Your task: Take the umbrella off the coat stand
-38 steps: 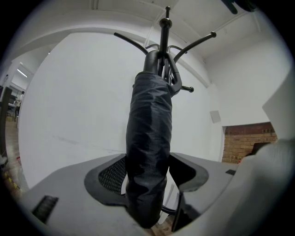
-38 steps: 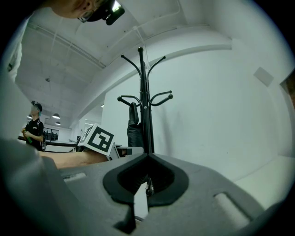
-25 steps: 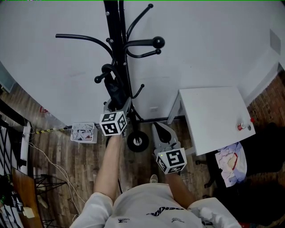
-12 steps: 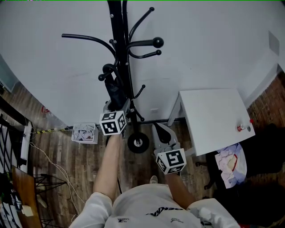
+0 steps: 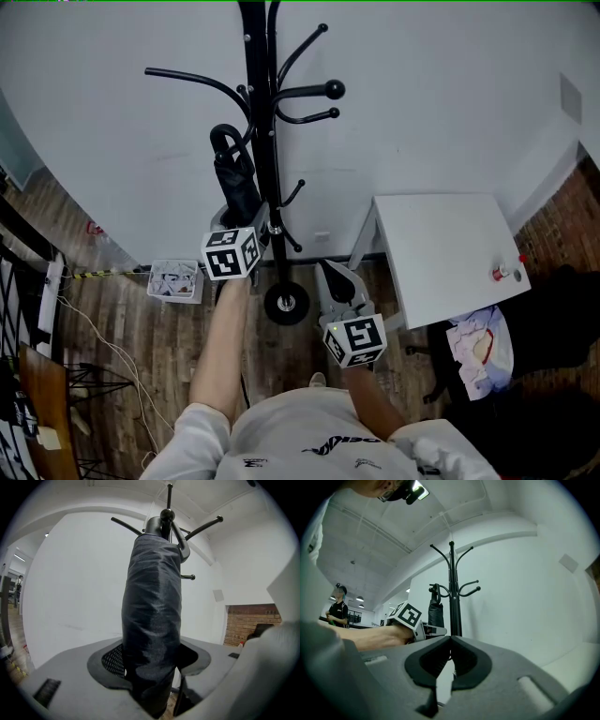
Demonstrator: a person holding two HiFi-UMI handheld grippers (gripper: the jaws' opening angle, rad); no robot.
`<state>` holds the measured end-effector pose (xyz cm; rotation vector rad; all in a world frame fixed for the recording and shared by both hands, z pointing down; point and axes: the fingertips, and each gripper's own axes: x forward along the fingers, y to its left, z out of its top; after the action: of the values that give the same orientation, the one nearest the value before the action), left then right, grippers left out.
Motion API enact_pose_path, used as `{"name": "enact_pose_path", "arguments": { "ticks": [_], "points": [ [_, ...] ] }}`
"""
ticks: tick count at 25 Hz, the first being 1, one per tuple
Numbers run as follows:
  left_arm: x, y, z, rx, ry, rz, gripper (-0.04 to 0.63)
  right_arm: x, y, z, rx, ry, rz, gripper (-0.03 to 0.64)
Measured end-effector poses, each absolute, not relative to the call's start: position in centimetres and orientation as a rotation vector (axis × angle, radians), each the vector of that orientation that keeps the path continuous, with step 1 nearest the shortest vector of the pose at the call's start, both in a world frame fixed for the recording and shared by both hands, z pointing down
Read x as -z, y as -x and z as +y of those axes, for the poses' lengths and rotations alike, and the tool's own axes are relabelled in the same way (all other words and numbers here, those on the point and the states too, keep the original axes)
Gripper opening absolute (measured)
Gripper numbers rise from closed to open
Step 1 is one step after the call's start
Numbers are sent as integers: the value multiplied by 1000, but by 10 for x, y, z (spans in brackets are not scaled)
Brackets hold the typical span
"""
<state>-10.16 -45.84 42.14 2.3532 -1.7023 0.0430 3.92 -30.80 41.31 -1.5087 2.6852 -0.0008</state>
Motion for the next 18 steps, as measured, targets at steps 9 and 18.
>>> {"name": "enact_pose_path", "arguments": {
  "ticks": [9,18],
  "points": [
    [-403,110,-440,-34,-2353,-1715,262,-406,-36,-294,-23,1498,2682,-8],
    [-395,117,-422,-35,-2351,-1738,262,-398,-33,-283,-39,1491,2675,-8]
  ]
}}
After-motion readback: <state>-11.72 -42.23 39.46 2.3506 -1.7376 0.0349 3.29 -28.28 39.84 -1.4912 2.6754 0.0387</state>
